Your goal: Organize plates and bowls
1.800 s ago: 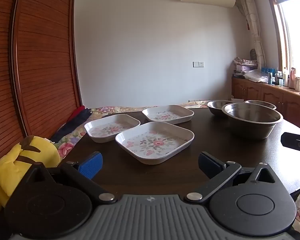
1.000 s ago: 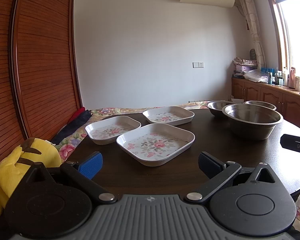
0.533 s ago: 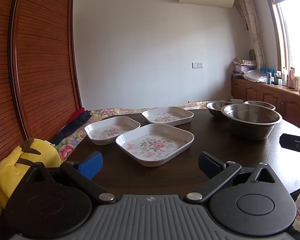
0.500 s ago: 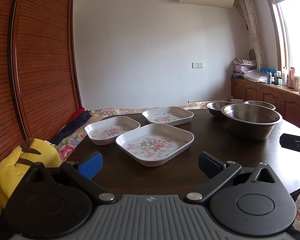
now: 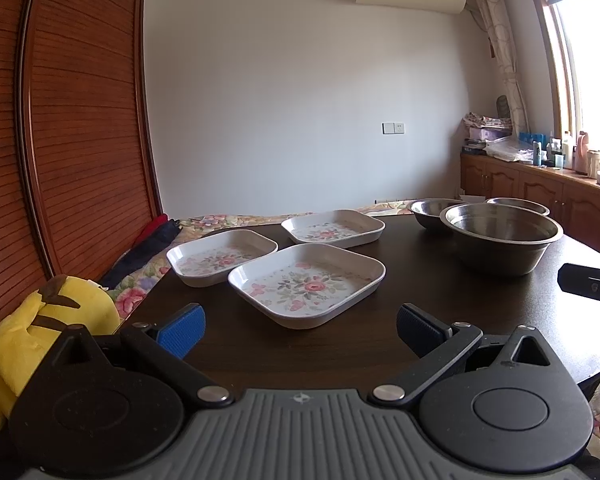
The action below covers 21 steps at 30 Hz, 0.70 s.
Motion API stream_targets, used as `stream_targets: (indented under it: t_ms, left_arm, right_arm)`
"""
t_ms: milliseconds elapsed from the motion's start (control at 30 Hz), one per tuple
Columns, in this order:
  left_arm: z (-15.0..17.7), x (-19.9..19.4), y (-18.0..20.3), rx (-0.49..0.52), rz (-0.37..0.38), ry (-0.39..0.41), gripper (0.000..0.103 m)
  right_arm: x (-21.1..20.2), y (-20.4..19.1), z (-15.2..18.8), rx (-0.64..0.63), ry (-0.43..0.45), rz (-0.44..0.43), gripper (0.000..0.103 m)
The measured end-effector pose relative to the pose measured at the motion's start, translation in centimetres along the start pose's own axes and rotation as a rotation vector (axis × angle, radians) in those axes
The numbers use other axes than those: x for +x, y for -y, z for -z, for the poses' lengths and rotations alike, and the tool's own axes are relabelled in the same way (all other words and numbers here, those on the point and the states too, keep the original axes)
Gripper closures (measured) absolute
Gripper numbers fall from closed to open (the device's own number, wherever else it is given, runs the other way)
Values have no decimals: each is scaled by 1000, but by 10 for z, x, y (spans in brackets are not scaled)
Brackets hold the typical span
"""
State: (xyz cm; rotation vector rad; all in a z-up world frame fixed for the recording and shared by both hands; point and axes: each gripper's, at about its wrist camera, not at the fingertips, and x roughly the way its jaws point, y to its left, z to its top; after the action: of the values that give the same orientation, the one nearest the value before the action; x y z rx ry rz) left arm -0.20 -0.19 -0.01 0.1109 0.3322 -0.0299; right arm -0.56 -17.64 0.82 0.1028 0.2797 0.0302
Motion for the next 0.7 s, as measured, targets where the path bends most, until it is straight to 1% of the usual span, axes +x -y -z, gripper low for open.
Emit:
stream_targets:
  t_ms: [700]
  left_arm:
    - [3, -1, 1, 3, 1, -1, 0]
  right_arm:
    - [2, 1, 2, 3, -3, 0, 0]
